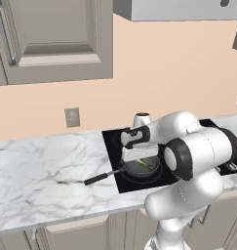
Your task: Place both pans onto different burners. Then place the mushroom and the fish on different pans.
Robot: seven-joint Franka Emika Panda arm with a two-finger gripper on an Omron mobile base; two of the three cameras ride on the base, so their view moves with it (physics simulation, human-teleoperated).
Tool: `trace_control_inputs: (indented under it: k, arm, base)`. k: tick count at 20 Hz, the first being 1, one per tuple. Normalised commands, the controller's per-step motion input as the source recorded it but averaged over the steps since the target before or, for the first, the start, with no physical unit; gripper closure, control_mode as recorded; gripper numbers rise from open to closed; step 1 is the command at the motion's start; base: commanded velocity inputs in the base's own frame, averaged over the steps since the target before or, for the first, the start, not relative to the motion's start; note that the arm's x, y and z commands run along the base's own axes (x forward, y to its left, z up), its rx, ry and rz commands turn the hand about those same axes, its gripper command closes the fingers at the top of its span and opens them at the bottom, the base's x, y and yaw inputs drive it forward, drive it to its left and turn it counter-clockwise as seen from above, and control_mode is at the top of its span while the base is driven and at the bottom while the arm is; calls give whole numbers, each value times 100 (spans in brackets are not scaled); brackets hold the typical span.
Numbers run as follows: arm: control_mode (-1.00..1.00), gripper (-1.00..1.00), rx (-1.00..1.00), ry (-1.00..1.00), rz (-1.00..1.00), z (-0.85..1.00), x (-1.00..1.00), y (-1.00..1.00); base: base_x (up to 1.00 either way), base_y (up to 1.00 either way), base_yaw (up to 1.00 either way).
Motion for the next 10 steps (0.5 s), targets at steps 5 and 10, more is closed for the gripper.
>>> trace_control_inputs:
  k: [5, 10]
  arm:
    - [-100, -100, 0, 0, 0, -7, 0, 2]
    - [-100, -100, 0, 0, 0, -1, 0, 0]
  base:
    - [0, 0, 0]
    - [0, 0, 0]
